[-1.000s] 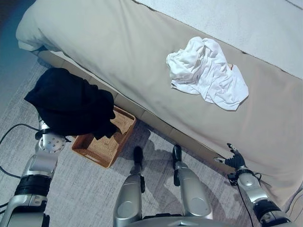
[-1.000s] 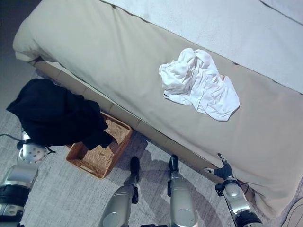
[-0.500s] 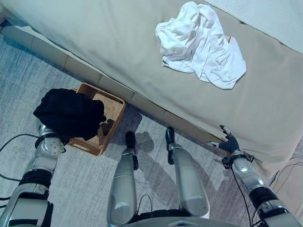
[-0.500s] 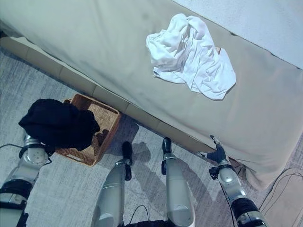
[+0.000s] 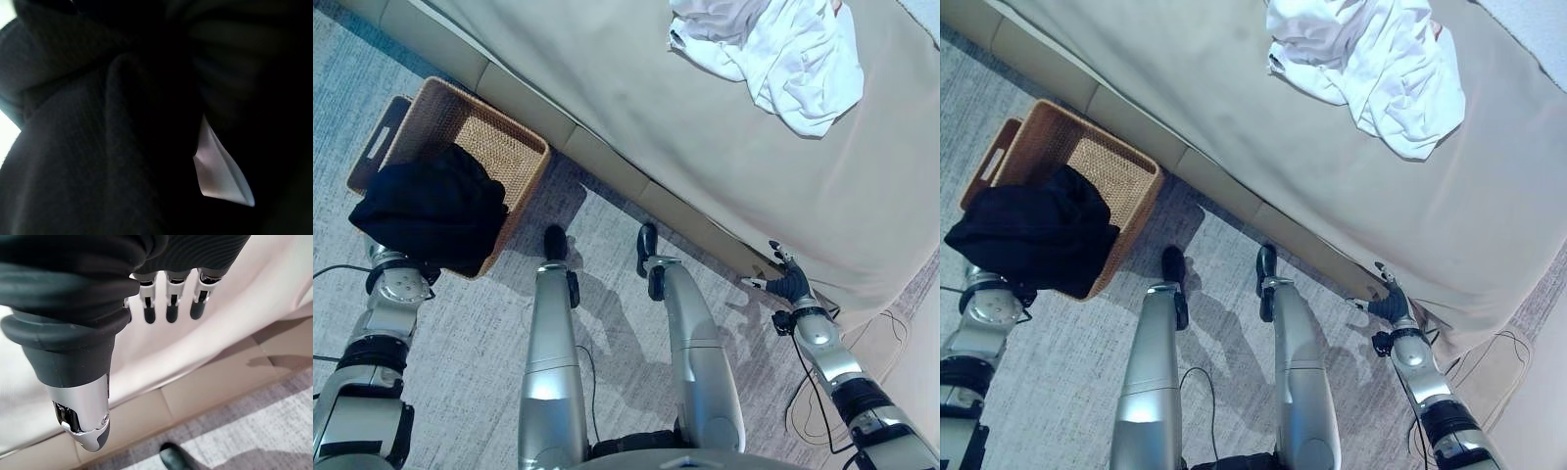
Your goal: Pick up clothes into the bucket
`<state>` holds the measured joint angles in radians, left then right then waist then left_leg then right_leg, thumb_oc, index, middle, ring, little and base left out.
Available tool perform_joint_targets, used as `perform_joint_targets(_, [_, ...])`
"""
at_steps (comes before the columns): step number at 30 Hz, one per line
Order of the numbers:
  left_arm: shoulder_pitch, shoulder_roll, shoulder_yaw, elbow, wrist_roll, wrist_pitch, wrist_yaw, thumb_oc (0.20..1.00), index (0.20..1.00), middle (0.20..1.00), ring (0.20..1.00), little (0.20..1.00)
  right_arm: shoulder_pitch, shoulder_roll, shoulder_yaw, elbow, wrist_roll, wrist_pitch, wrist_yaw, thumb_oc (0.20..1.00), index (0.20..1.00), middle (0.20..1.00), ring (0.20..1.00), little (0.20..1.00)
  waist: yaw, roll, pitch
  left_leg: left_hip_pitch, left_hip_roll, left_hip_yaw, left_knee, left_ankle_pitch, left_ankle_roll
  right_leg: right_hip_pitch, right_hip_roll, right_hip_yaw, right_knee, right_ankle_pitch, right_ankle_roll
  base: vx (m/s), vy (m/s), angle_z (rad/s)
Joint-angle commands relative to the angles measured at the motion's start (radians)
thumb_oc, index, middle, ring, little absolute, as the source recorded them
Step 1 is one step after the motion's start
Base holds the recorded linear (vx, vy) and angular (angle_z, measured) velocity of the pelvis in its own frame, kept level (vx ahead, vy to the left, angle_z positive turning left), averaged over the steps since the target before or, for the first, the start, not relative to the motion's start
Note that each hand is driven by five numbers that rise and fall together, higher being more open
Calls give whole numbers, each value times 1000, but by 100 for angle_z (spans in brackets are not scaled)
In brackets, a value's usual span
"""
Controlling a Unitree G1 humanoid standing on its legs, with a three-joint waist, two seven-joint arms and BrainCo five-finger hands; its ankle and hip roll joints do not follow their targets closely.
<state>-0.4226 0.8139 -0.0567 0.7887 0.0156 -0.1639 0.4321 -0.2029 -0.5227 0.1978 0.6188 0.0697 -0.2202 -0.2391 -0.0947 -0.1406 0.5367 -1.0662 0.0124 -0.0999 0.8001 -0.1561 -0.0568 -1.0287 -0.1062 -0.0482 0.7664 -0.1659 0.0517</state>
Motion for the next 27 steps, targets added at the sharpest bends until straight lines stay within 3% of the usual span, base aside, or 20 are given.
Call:
perform_joint_targets(1, [-11,75,30,-19,-28,-6,35,200,200,200,200,200,48,-2,-3,-53,38,-40,-25,1000,1000,1000,1000,1000,14,-26,-17,21,-34,-6,63,-88,55,59,-32,0,-13,1,43,-6,11,7])
perform_joint_targets(2, [-15,75,30,-19,-29,-5,36,426,426,426,426,426,46,-2,1,-56,37,-40,-24,1000,1000,1000,1000,1000,14,-27,-17,16,-34,-7,65,-89,55,56,-33,-1,-13,1,43,-8,13,8])
perform_joint_targets(3, [-16,74,31,-19,-30,0,36,1000,1000,1000,1000,1000,45,-1,2,-55,38,-40,-22,1000,1000,1000,1000,1000,14,-28,-17,12,-34,-6,67,-90,56,51,-34,-4,-13,1,43,-8,21,8])
perform_joint_targets(14, [-15,51,101,-39,-124,4,51,1000,1000,1000,1000,1000,38,1,21,-62,37,-27,3,1000,1000,1000,1000,1000,17,-25,-17,20,-38,3,29,-77,61,50,-32,1,-53,21,44,-5,14,0])
perform_joint_targets(21, [3,117,95,-92,-2,22,63,1000,1000,1000,1000,1000,34,-15,7,-72,16,-28,5,1000,1000,1000,1000,1000,20,-7,-17,58,-43,18,-59,-41,60,76,-37,5,-121,49,49,-3,3,-1])
perform_joint_targets(27, [58,75,140,-142,46,35,63,1000,1000,1000,1000,1000,15,-56,-103,-245,-100,-46,-114,1000,1000,1000,1000,1000,24,29,-17,108,-52,34,-163,6,59,108,-47,8,-179,70,57,-5,11,-4])
